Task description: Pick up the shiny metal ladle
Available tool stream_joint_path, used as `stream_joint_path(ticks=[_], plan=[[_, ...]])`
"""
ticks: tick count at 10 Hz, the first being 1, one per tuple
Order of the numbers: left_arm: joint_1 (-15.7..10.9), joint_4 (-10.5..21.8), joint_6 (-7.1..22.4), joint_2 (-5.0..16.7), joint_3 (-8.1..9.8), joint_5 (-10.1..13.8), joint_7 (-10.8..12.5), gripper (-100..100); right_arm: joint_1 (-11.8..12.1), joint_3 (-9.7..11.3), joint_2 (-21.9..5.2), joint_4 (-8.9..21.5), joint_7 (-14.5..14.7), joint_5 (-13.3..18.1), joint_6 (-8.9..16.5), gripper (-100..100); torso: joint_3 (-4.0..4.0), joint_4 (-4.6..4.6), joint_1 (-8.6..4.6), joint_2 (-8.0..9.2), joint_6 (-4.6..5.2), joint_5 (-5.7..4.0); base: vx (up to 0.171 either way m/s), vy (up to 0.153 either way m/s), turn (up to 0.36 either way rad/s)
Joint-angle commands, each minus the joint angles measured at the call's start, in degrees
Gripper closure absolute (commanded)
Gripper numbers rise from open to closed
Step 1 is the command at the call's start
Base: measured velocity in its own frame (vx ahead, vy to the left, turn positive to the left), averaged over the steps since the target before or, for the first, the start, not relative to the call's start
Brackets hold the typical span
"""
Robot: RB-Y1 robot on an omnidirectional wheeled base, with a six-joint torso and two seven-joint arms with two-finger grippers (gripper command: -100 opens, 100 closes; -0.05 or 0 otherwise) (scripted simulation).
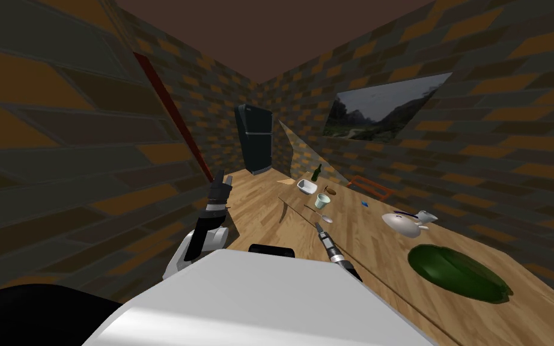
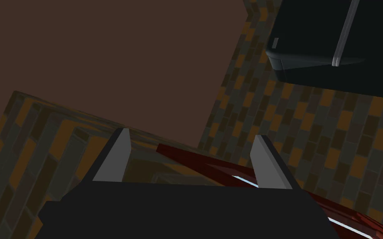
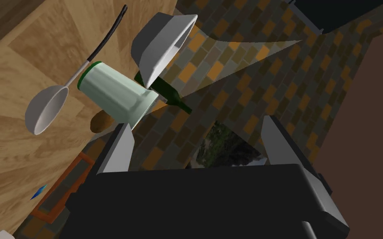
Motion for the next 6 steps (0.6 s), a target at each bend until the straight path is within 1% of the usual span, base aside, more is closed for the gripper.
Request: stream_joint_path(ticks=[1, 2, 3, 4, 5, 6], plan=[[0.0, 0.0, 0.0, 0.0, 0.00, 0.0, 0.0, 0, 1.7, 1.0, -1.1, 2.9, 0.9, 2.1, 0.7, -100, 0.00, 0.00, 0.00, 0.00, 0.00, 0.00, -0.004, 0.036, 0.210], [0.0, 0.0, 0.0, 0.0, -0.01, 0.0, 0.0, 0, 2.5, 1.6, -2.4, 5.4, 1.3, 3.8, 1.0, -100, 0.00, 0.00, 0.04, -0.01, -0.04, 0.00, -0.005, 0.054, 0.391], [0.0, 0.0, 0.0, 0.0, -0.01, 0.0, 0.0, 0, 2.5, 1.6, -2.4, 7.3, 1.3, 3.8, 1.0, -100, 0.00, 0.00, 0.08, 0.00, -0.04, 0.02, -0.007, 0.038, 0.080], [0.0, 0.0, 0.0, 0.0, 0.00, 0.0, 0.0, 0, 3.2, 2.3, -3.7, 9.5, 1.8, 5.5, 1.3, -100, 0.01, 0.00, 0.06, 0.02, 0.02, 0.02, -0.004, 0.050, 0.197], [0.0, 0.0, 0.0, 0.0, -0.01, 0.0, 0.0, 0, 3.2, 2.3, -3.7, 9.7, 1.8, 5.5, 1.3, -100, 0.01, 0.01, 0.09, 0.01, -0.03, 0.03, -0.002, 0.034, 0.094], [0.0, 0.0, 0.0, 0.0, 0.00, 0.0, 0.0, 0, 3.2, 2.3, -3.7, 11.1, 1.8, 5.5, 1.3, -100, -0.01, 0.00, 0.04, -0.02, 0.00, 0.01, 0.001, 0.014, -0.021]])
